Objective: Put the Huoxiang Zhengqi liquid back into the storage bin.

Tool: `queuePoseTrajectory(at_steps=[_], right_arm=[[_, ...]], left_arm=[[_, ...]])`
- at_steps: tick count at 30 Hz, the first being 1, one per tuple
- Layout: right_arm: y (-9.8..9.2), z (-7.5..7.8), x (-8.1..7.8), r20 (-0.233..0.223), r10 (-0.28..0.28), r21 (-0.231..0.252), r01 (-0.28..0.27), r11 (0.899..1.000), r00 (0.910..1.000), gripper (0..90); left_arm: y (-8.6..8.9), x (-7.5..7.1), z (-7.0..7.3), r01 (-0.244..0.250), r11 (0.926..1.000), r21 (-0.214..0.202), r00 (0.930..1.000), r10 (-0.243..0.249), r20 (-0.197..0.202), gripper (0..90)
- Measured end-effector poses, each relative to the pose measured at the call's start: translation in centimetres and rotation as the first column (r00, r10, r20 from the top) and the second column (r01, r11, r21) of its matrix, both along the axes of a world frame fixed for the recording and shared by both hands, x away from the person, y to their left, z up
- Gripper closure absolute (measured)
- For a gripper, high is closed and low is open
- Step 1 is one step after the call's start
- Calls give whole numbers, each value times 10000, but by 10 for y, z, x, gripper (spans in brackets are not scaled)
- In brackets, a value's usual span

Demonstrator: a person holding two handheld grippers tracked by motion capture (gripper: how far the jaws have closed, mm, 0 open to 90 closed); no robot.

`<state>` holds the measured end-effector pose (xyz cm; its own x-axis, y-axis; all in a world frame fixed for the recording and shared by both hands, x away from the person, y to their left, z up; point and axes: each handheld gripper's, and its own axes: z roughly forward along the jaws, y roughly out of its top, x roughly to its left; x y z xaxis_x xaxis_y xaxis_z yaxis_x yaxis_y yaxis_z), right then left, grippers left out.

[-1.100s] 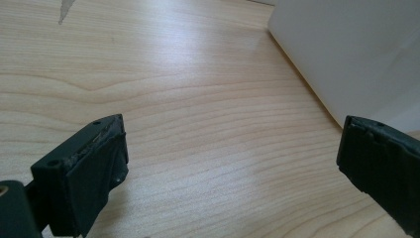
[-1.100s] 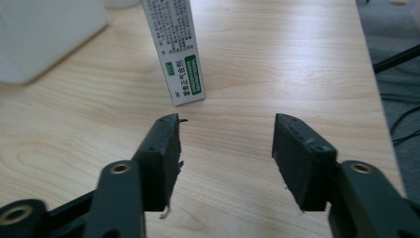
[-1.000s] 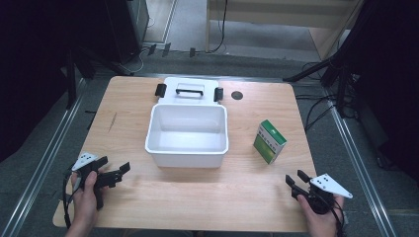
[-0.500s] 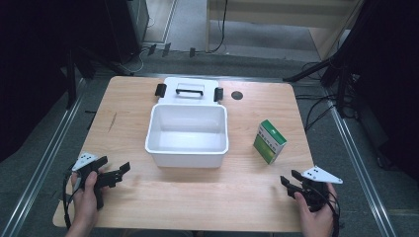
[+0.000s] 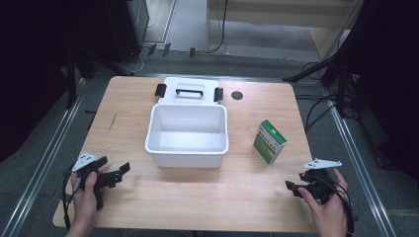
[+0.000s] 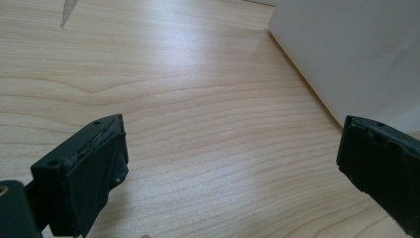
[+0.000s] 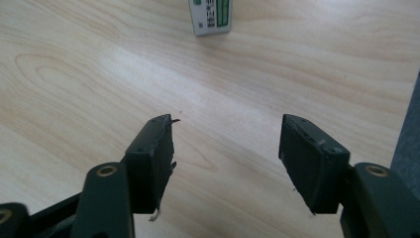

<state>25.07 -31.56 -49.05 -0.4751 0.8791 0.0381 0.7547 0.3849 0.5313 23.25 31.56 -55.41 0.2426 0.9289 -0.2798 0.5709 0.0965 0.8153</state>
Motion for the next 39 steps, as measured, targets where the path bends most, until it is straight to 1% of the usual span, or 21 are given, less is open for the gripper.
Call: queuePoseTrajectory(at_steps=[2,4,5,6,7,8,9,10,12,14,15,17,21,26,27,28,29,33,34,37,39], right_arm=[[2,3,4,-441,20,-134,-26,9999,9990,352],[4,7,8,-923,11,-255,-35,9997,9957,347],[4,9,10,-1104,36,-315,-72,9995,9939,346],[6,10,12,-1289,-59,-387,9,9992,9916,341],[6,10,12,-1289,-59,-387,9,9992,9916,341],[7,13,17,-1645,-105,-481,26,9988,9863,326],[7,13,17,-1645,-105,-481,26,9988,9863,326],[9,18,22,-1968,-192,-581,79,9983,9802,319],[10,19,24,-2036,-191,-631,63,9980,9789,313],[13,25,29,-2261,-203,-797,22,9968,9739,290],[14,28,31,-2307,-179,-912,-34,9958,9729,288],[16,36,37,-2350,-278,-1048,32,9945,9716,288],[18,42,43,-2465,-342,-1104,69,9939,9685,287],[25,55,54,-2637,-238,-1378,-132,9904,9643,276],[25,55,54,-2637,-238,-1378,-132,9904,9643,276],[26,58,57,-2788,-207,-1370,-184,9904,9601,272],[28,60,59,-2863,-220,-1422,-198,9896,9579,270],[31,63,65,-2911,-244,-1569,-226,9873,9564,267],[33,64,68,-2999,-255,-1596,-238,9869,9536,256],[34,65,71,-3039,-213,-1636,-301,9861,9525,251],[37,67,76,-3135,-218,-1669,-324,9854,9493,236]], left_arm=[[0,0,0,-12,10000,17,10000,12,1,3],[0,0,0,-13,10000,24,10000,13,0,3],[-1,0,0,-25,10000,28,10000,25,8,3],[-1,0,0,-25,10000,28,10000,25,8,3],[0,0,0,-22,10000,32,10000,22,6,3],[0,0,0,-11,10000,34,10000,11,11,3],[0,0,0,-6,10000,32,10000,6,18,3],[0,0,0,4,10000,28,10000,-4,16,3],[0,0,0,5,10000,26,10000,-5,16,3],[0,0,0,3,10000,22,10000,-3,15,3],[0,0,0,-6,10000,23,10000,6,21,3],[0,0,0,-6,10000,24,10000,6,23,3],[0,0,0,6,10000,16,10000,-6,20,3],[0,0,0,5,10000,18,10000,-6,24,3],[0,0,0,5,10000,18,10000,-6,24,3],[0,0,0,9,10000,19,10000,-9,21,3],[0,0,0,0,10000,19,10000,0,25,3],[0,0,0,6,10000,30,10000,-6,16,3],[0,0,0,13,10000,43,10000,-13,20,3],[0,0,0,20,10000,47,10000,-20,25,3],[0,0,0,20,10000,45,10000,-21,30,3]])
